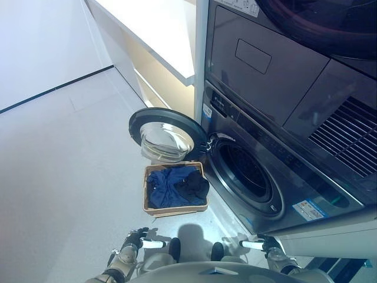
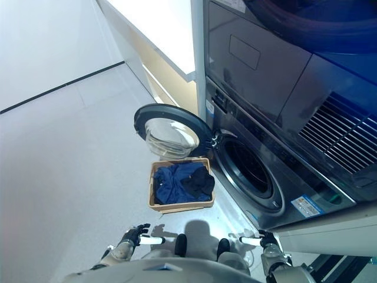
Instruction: Put the clothes in the basket into the washing machine.
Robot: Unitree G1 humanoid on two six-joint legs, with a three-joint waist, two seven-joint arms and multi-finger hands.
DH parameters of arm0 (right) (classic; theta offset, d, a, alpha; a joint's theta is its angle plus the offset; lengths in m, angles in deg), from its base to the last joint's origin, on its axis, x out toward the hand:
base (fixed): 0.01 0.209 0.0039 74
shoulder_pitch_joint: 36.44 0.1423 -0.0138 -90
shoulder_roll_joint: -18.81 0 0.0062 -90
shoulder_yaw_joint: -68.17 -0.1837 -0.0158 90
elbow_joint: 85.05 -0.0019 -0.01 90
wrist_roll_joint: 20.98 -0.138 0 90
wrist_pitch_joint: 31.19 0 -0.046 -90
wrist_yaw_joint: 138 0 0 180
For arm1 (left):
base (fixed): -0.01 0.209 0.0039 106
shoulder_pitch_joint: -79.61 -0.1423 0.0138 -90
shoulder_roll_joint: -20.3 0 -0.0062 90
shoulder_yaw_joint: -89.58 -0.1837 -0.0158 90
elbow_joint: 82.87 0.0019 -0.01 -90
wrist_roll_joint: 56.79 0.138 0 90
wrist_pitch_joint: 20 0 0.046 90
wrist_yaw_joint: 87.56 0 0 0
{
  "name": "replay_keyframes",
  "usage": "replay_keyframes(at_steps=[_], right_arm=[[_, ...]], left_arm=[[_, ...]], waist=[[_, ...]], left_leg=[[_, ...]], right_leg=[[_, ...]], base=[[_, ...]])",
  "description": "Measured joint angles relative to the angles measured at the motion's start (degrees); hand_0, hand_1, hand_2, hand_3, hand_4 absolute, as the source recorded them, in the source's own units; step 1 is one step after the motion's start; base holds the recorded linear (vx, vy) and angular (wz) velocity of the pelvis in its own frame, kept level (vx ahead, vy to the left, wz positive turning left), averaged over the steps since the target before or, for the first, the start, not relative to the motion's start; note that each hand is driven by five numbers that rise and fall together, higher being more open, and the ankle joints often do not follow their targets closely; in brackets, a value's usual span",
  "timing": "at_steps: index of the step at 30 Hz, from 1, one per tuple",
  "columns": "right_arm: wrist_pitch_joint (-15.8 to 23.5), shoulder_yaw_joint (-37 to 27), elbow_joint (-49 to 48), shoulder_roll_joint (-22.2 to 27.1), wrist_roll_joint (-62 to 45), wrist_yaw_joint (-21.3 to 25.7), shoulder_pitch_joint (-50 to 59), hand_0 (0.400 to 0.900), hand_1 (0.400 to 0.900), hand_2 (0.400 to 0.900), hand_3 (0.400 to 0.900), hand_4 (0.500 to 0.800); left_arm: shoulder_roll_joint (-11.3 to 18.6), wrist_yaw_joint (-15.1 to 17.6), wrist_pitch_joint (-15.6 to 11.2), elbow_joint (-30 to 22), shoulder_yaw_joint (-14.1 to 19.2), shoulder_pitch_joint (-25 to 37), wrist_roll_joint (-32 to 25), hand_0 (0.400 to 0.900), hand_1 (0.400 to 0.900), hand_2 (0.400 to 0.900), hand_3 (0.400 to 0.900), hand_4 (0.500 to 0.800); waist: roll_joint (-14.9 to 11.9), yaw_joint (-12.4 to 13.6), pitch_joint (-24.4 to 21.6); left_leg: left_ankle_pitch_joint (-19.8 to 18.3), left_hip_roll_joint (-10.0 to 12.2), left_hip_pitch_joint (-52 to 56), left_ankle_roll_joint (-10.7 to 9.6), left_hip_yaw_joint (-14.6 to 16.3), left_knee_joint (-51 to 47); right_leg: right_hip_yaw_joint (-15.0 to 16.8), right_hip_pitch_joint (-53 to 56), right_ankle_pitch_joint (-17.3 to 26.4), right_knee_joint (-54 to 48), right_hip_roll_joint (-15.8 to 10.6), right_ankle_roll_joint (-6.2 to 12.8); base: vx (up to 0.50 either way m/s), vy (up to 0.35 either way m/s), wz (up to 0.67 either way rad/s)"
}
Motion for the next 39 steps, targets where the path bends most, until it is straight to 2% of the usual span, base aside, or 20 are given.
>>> replay_keyframes(at_steps=[14,21,25,27,29,32,36,39], right_arm=[[0.0,0.1,0.0,0.0,0.1,-0.1,0.2,0.9,0.9,0.9,0.9,0.8],[-0.1,2.2,-1.2,0.0,0.3,-0.1,1.6,0.9,0.9,0.9,0.9,0.8],[-0.5,8.3,-5.1,1.3,2.7,0.2,7.4,0.9,0.9,0.9,0.9,0.8],[-0.5,12.1,-9.2,2.2,5.1,0.5,11.7,0.9,0.9,0.9,0.9,0.8],[-0.4,15.1,-11.7,2.9,8.4,1.0,17.0,0.9,0.9,0.9,0.9,0.8],[-0.9,21.8,-11.4,3.5,16.4,3.3,28.4,0.9,0.9,0.9,0.9,0.8],[-1.7,27.0,-8.1,3.5,27.7,7.3,41.1,0.9,0.9,0.9,0.9,0.8],[-3.8,33.5,-6.4,4.9,38.1,10.9,46.4,0.9,0.9,0.9,0.9,0.8]], left_arm=[[0.0,-0.4,0.0,-0.1,0.0,0.1,-0.1,0.9,0.9,0.9,0.9,0.8],[0.0,-0.4,0.0,-0.2,0.0,0.7,-0.1,0.9,0.9,0.9,0.9,0.8],[0.4,0.4,-0.2,-2.5,-1.7,3.8,-0.8,0.9,0.9,0.9,0.9,0.8],[1.1,0.6,-0.3,-5.8,-3.0,5.4,-1.0,0.9,0.9,0.9,0.9,0.8],[1.5,0.7,-1.5,-8.7,-4.3,5.9,-1.3,0.9,0.9,0.9,0.9,0.8],[1.6,1.0,-2.8,-10.4,-6.1,7.2,-1.4,0.9,0.9,0.9,0.9,0.8],[1.2,3.1,-3.5,-10.9,-7.3,9.1,-4.1,0.9,0.9,0.9,0.9,0.8],[2.1,5.0,-3.9,-14.7,-10.6,9.9,-4.8,0.9,0.9,0.9,0.9,0.8]], waist=[[0.1,0.0,0.8],[0.2,0.0,2.3],[0.5,0.3,6.8],[0.6,0.6,10.0],[1.1,1.6,12.6],[1.5,3.3,15.6],[2.0,5.7,18.8],[2.4,6.9,20.6]], left_leg=[[0.0,0.0,-0.2,0.0,0.0,0.0],[0.0,0.0,-1.6,0.0,-0.1,0.7],[0.6,-0.1,-7.8,0.2,-0.2,4.7],[1.2,0.1,-10.2,-0.3,-0.4,5.9],[1.1,0.1,-12.7,-0.9,-0.4,6.9],[1.2,0.0,-17.5,-1.3,-0.1,8.9],[2.6,-0.1,-22.5,-1.5,-0.7,10.0],[3.0,-0.9,-25.6,-2.0,-2.6,11.3]], right_leg=[[0.0,-0.1,0.0,0.0,0.0,0.0],[0.0,-1.5,0.0,0.6,0.0,-0.03],[-0.1,-7.8,-0.5,5.1,-0.3,-0.31],[-0.1,-10.8,-0.6,7.3,-0.4,-0.61],[0.0,-13.8,-1.0,10.0,-0.4,-1.27],[0.5,-20.3,-1.9,15.0,-1.0,-2.4],[0.1,-26.9,-3.1,20.2,-1.6,-2.96],[-1.0,-30.8,-5.4,24.9,-2.9,-3.23]], base=[[0.0,0.0,0.0],[-0.09,0.008,0.01],[-0.23,0.007,0.01],[-0.14,0.014,-0.01],[-0.14,0.013,-0.04],[-0.11,0.012,-0.02],[-0.08,-0.007,0.21],[-0.09,-0.005,0.26]])
